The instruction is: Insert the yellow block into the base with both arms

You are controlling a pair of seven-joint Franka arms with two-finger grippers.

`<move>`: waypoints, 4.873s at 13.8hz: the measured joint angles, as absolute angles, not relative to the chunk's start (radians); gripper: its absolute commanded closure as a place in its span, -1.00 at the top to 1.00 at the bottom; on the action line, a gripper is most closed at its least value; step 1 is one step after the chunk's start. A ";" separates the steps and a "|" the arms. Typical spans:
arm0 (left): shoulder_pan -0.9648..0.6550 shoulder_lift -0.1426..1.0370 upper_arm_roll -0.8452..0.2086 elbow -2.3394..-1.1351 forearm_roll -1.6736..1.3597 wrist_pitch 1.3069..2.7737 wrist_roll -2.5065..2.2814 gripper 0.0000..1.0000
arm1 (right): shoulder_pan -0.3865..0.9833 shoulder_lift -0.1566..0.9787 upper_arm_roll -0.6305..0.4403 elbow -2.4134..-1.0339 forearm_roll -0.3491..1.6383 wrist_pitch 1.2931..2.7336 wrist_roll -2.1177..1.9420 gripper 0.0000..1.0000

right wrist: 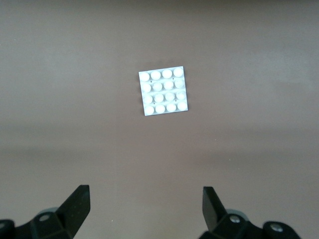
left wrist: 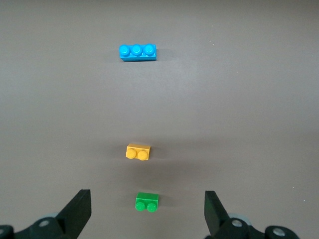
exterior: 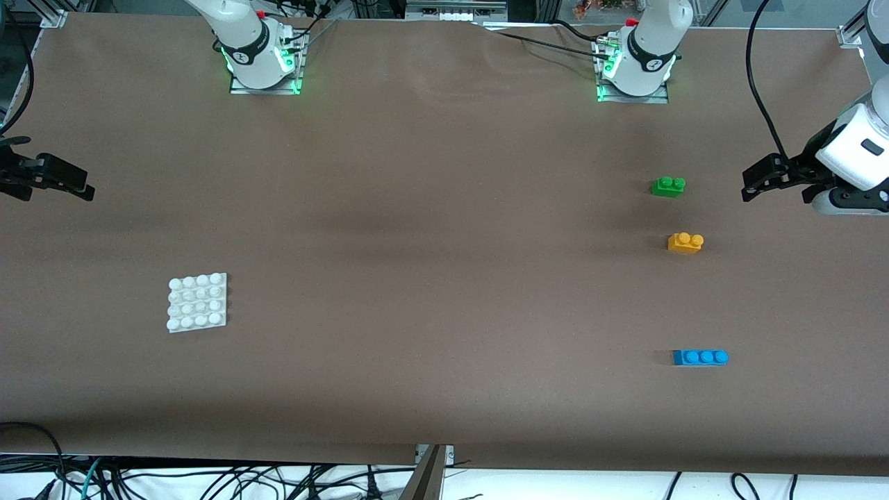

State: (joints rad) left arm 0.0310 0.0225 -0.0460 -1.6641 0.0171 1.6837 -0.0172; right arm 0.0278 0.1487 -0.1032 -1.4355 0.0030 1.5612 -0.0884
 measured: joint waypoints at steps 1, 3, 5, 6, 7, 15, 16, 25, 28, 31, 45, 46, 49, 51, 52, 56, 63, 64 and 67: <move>0.031 0.023 -0.046 -1.664 0.017 1.684 -0.017 1.00 | 0.028 0.149 -0.103 -1.435 0.002 1.561 -0.088 1.00; 0.031 0.023 -0.046 -1.664 0.017 1.684 -0.017 1.00 | 0.028 0.149 -0.103 -1.435 0.002 1.561 -0.088 1.00; 0.031 0.023 -0.046 -1.664 0.017 1.684 -0.017 1.00 | 0.028 0.149 -0.103 -1.436 0.002 1.562 -0.088 1.00; 0.031 0.023 -0.046 -1.664 0.017 1.684 -0.017 1.00 | 0.028 0.150 -0.103 -1.436 0.002 1.562 -0.088 1.00; 0.031 0.023 -0.046 -1.664 0.017 1.684 -0.017 1.00 | 0.028 0.150 -0.103 -1.436 0.002 1.562 -0.088 1.00; 0.031 0.023 -0.046 -1.664 0.017 1.684 -0.017 1.00 | 0.028 0.150 -0.103 -1.436 0.002 1.562 -0.088 1.00; 0.031 0.023 -0.046 -1.664 0.017 1.684 -0.017 1.00 | 0.028 0.150 -0.103 -1.436 0.002 1.562 -0.089 1.00; 0.031 0.023 -0.046 -1.664 0.017 1.684 -0.017 1.00 | 0.028 0.150 -0.103 -1.436 0.002 1.562 -0.089 1.00; 0.031 0.023 -0.046 -1.664 0.017 1.684 -0.017 1.00 | 0.028 0.150 -0.103 -1.436 0.002 1.562 -0.089 1.00; 0.031 0.023 -0.046 -1.664 0.017 1.684 -0.017 1.00 | 0.028 0.150 -0.103 -1.436 0.002 1.562 -0.088 1.00; 0.040 0.024 -0.049 -1.663 0.017 1.684 -0.017 1.00 | 0.028 0.151 -0.103 -1.436 0.001 1.563 -0.088 1.00; 0.040 0.024 -0.050 -1.663 0.017 1.684 -0.017 1.00 | 0.028 0.151 -0.103 -1.436 0.001 1.563 -0.088 1.00; 0.040 0.025 -0.051 -1.662 0.017 1.684 -0.017 1.00 | 0.028 0.151 -0.104 -1.436 0.001 1.563 -0.088 1.00; 0.040 0.026 -0.051 -1.657 0.017 1.681 -0.017 1.00 | 0.027 0.151 -0.104 -1.436 -0.003 1.564 -0.088 1.00; 0.040 0.027 -0.051 -1.651 0.017 1.676 -0.017 1.00 | 0.026 0.156 -0.105 -1.437 -0.006 1.572 -0.088 1.00; 0.039 0.058 -0.055 -1.571 0.017 1.640 -0.017 1.00 | 0.013 0.235 -0.108 -1.441 -0.008 1.646 -0.087 1.00; 0.041 0.106 -0.054 -1.516 0.017 1.625 -0.017 1.00 | -0.002 0.454 -0.109 -1.458 -0.010 1.828 -0.087 1.00; 0.041 0.106 -0.054 -1.515 0.017 1.623 -0.017 1.00 | -0.004 0.495 -0.109 -1.462 -0.010 1.879 -0.088 1.00; 0.041 0.106 -0.054 -1.513 0.017 1.615 -0.017 1.00 | -0.004 0.613 -0.108 -1.464 -0.010 2.012 -0.088 1.00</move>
